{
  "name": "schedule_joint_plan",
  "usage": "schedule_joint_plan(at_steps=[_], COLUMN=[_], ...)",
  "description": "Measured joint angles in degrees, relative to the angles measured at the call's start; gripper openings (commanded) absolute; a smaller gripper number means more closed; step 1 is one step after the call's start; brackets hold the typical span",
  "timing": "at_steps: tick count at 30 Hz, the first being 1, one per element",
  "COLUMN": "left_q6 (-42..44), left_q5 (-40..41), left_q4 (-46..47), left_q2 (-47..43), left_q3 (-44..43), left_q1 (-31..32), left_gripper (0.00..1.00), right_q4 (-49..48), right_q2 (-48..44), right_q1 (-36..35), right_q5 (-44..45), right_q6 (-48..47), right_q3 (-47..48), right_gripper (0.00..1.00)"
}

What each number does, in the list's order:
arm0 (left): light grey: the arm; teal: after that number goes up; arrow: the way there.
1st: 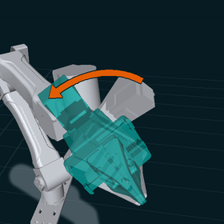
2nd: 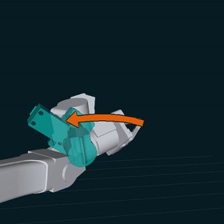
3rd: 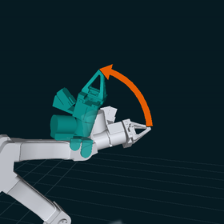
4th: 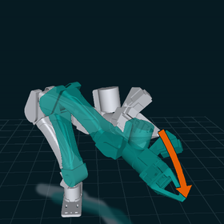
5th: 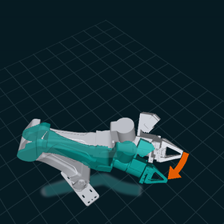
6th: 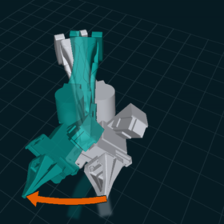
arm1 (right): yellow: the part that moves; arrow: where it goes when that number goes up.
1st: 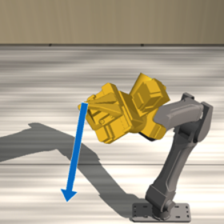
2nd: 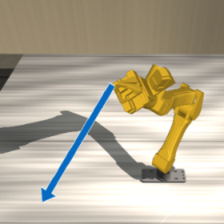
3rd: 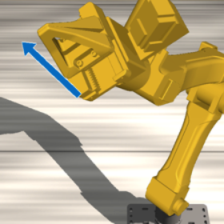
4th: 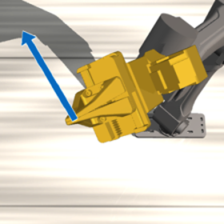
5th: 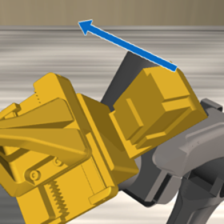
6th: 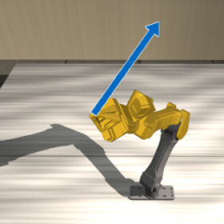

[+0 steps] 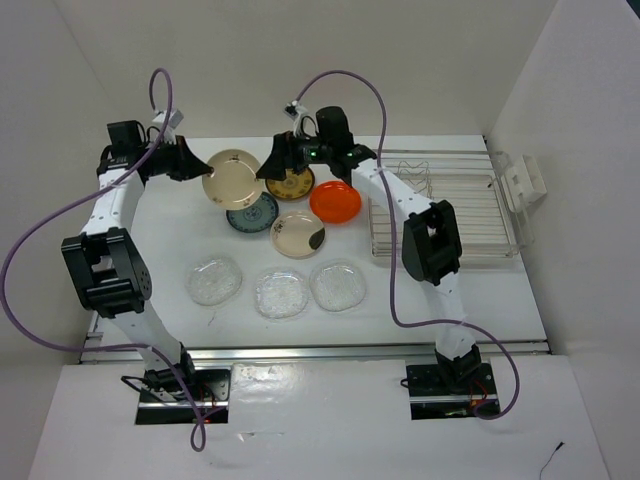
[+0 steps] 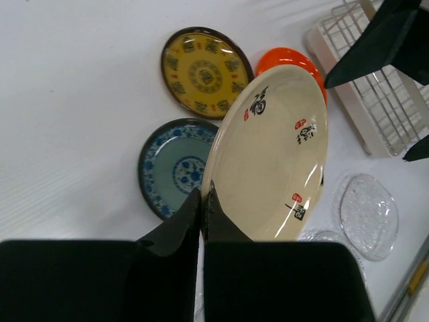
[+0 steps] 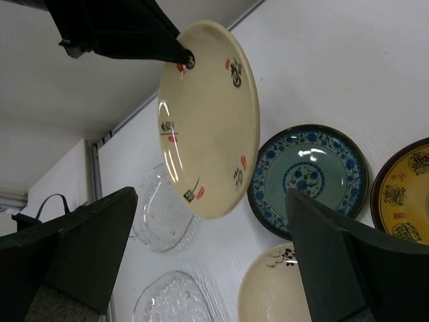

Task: Load the plates into the dish rack

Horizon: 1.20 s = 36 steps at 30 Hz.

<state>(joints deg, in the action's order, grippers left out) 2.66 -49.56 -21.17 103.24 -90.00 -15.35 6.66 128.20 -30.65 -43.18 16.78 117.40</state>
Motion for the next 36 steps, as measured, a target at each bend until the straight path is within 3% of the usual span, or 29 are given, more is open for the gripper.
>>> schedule_joint_plan(at_steps=[7, 9, 10, 11, 12, 13, 16, 17, 18, 20, 21, 22, 29, 33, 36], left_q6=[-1.86, -2.58, -2.86, -2.99, -3.1, -3.15, -2.6, -2.56, -2.49, -2.89, -3.1, -3.1, -1.49, 0.15, 0.46], left_q5=[-3.32, -3.63, -3.76, -3.82, -3.85, -3.96, -3.54, -3.39, -3.21, -2.84, -2.99, -2.97, -4.24, -2.6, -1.95], left_q4=[0.57, 0.98, 1.22, 1.46, 1.81, 2.14, 2.95, 3.15, 3.39, 3.8, 3.39, 2.97, -2.86, -2.32, 1.86], left_q2=[-0.37, -0.44, -0.5, -0.59, -0.72, -0.85, -1.16, -1.16, -1.2, -1.33, -1.55, -1.88, -4.83, -8.39, -10.01], left_q3=[1.11, 1.11, 1.11, 1.14, 1.14, 1.16, 1.36, 1.4, 1.53, 1.75, 1.75, 1.68, -6.01, -7.06, -3.13], left_q1=[2.86, 3.87, 4.52, 5.03, 5.44, 5.95, 6.27, 6.27, 6.27, 6.25, 6.19, 6.16, 4.94, 3.02, 2.14], left_gripper=[0.0, 0.0, 0.0, 0.0, 0.0, 0.0, 0.0, 0.07, 0.35, 0.68, 0.96, 1.0, 1.0, 1.0, 1.0], right_q4=[-0.68, -0.63, -0.63, -0.59, -0.48, -0.2, 1.46, 2.14, 2.69, 3.93, 4.85, 6.03, 12.22, 10.43, 5.7], right_q2=[0.63, 0.79, 0.83, 0.94, 1.01, 1.14, 1.53, 1.55, 1.55, 1.09, 0.81, 0.5, -7.74, -20.94, -30.25], right_q1=[-0.59, -0.61, -0.63, -0.66, -0.7, -0.74, -0.76, -0.92, -1.09, -1.4, -1.6, -1.64, 4.98, 15.41, 24.06], right_q5=[0.66, 1.29, 1.7, 2.14, 2.47, 3.13, 4.24, 4.98, 5.53, 8.57, 10.97, 12.98, 26.6, 31.06, 29.94], right_q6=[0.98, 1.18, 1.2, 1.05, 0.85, 0.81, 1.49, 1.29, 0.76, -1.92, -3.78, -5.6, -24.2, -37.59, -46.69], right_q3=[0.04, 0.04, 0.04, 0.04, 0.04, 0.04, 0.96, 1.4, 1.88, 2.38, 2.38, 2.38, -0.83, -9.49, -16.04], right_gripper=[1.0, 0.93, 0.79, 0.58, 0.17, 0.02, 0.0, 0.0, 0.0, 0.0, 0.0, 0.0, 0.0, 0.0, 0.0])
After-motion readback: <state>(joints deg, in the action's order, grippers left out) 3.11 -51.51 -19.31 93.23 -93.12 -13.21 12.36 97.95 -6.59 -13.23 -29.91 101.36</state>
